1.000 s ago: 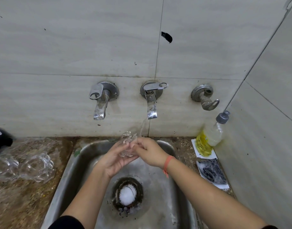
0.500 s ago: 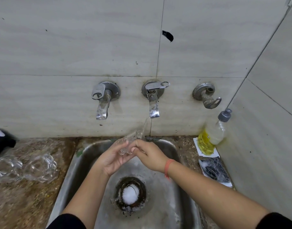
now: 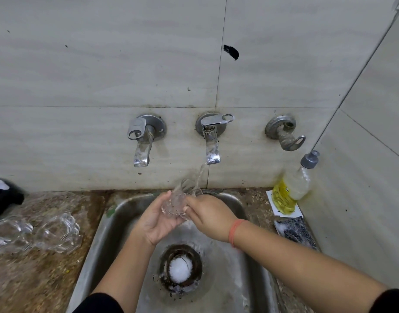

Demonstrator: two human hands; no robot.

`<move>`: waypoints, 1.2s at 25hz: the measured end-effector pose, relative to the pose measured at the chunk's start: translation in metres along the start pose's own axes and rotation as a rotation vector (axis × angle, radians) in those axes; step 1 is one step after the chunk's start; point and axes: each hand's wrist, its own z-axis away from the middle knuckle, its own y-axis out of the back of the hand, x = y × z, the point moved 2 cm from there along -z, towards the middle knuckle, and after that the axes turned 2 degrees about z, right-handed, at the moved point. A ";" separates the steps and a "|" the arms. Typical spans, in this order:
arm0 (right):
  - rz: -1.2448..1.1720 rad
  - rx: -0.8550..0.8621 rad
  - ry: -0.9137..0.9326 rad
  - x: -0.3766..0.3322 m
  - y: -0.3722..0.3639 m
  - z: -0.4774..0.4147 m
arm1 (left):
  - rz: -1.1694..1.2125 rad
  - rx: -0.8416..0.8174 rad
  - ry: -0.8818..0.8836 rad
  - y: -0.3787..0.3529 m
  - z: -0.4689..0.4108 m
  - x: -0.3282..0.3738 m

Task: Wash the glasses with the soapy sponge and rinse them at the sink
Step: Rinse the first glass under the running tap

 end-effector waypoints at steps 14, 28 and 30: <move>-0.513 0.240 -0.339 0.003 0.001 0.002 | 0.089 -0.007 0.000 -0.017 0.002 -0.010; -0.824 -0.089 -1.030 0.029 0.052 0.026 | -0.251 0.159 -0.217 -0.065 0.001 -0.008; -0.510 0.082 -0.917 0.038 0.079 0.020 | -0.046 0.154 -0.165 -0.069 -0.004 -0.011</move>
